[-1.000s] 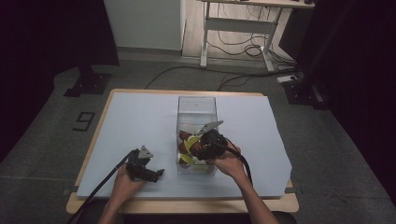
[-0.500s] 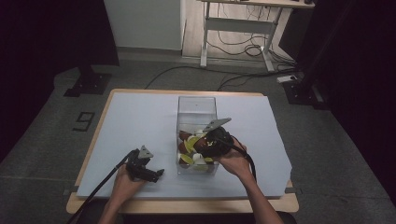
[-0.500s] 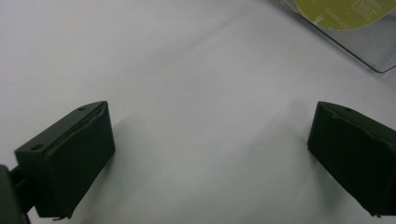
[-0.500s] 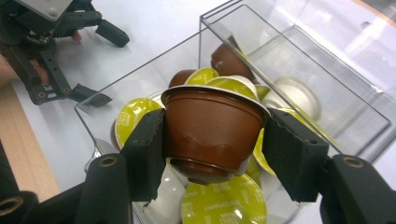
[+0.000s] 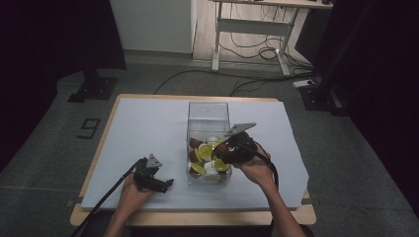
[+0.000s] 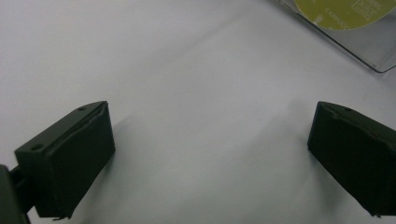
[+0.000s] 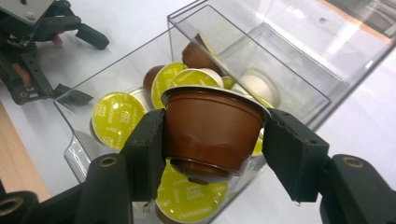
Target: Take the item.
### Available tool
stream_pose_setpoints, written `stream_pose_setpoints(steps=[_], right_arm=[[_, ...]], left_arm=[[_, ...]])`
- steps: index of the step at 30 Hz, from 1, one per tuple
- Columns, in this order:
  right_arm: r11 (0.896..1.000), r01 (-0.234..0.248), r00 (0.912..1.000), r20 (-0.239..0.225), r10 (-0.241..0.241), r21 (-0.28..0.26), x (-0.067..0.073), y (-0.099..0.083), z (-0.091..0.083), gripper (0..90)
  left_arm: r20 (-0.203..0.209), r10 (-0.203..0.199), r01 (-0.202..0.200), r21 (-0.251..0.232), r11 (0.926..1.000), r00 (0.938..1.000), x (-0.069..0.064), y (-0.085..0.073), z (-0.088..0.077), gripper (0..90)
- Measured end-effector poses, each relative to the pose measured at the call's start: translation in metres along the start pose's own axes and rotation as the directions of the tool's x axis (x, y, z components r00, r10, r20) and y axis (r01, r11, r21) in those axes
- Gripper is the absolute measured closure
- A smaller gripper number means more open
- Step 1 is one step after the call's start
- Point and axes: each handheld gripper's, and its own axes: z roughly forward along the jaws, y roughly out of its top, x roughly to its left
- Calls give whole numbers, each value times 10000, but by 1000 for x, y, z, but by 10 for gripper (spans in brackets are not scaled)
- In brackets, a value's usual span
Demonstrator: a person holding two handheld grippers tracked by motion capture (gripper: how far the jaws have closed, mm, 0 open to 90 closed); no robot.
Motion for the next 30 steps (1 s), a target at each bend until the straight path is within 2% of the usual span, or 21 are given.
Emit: stream_pose_setpoints(steps=[16,30], right_arm=[[9993,-320,9982,501,329,-171,-16,-10,-17,412],[9957,-899,9897,1101,916,-202,-37,-31,-28,412]], left_arm=[[-6,1,-1,-2,10000,10000,0,0,0,1],[3,6,-6,-1,10000,10000,0,0,0,0]])
